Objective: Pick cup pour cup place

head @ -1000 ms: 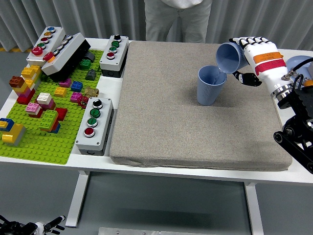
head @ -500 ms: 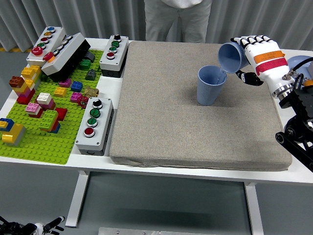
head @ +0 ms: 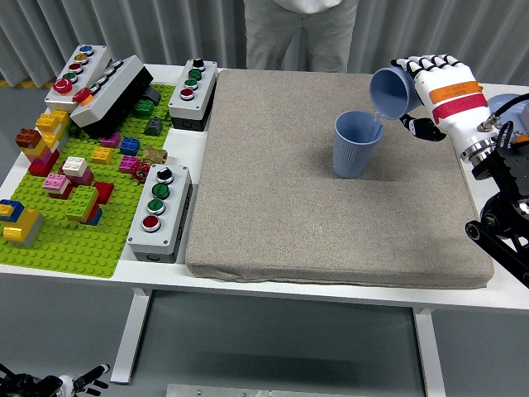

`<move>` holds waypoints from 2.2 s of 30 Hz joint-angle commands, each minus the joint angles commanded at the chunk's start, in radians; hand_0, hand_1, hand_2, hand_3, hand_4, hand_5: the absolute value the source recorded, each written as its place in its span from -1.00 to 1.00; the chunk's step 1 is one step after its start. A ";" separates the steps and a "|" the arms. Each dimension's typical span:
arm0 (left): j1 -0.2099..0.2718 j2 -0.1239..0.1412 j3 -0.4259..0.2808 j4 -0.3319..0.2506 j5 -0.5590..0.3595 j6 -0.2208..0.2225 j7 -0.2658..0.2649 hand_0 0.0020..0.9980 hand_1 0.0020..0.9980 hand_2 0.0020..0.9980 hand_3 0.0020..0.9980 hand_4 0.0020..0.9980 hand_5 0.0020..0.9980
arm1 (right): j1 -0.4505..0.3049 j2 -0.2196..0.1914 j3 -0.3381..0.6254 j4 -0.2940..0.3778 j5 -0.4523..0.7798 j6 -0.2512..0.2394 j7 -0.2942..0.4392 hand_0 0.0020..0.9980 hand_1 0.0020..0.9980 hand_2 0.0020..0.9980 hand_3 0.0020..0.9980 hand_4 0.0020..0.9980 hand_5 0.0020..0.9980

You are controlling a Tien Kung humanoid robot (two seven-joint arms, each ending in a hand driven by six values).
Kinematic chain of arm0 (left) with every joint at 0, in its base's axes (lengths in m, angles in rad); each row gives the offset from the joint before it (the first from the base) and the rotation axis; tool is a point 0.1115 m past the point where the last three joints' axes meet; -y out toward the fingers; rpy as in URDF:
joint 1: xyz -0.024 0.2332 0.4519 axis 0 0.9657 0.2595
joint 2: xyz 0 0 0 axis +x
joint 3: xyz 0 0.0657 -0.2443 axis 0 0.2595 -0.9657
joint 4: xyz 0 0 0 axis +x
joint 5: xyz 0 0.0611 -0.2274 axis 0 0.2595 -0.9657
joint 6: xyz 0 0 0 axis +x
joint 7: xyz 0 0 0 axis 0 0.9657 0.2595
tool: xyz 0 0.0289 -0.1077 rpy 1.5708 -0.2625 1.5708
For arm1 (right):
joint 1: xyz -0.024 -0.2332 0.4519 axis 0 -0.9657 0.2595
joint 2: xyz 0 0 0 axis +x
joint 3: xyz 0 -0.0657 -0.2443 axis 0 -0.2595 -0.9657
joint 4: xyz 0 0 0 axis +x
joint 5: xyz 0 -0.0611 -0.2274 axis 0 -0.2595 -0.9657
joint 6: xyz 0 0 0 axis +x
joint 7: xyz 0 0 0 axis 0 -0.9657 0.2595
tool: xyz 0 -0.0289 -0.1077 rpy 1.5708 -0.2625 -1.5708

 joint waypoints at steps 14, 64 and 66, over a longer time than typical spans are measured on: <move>0.000 -0.001 -0.005 0.000 0.003 -0.001 0.001 0.71 0.74 0.77 0.54 0.20 1.00 | -0.005 0.006 0.002 0.008 0.008 -0.003 -0.007 0.43 0.20 -0.01 0.08 0.39 -0.88; 0.006 0.001 -0.022 0.000 0.016 -0.002 0.000 0.71 0.74 0.77 0.54 0.20 1.00 | -0.127 -0.013 0.171 0.119 0.674 0.100 -0.088 0.41 0.18 -0.01 0.06 0.38 -0.91; 0.005 0.002 -0.023 0.000 0.017 -0.002 0.000 0.71 0.74 0.77 0.54 0.20 1.00 | -0.134 -0.015 0.182 0.124 0.703 0.106 -0.100 0.41 0.18 -0.01 0.06 0.38 -0.91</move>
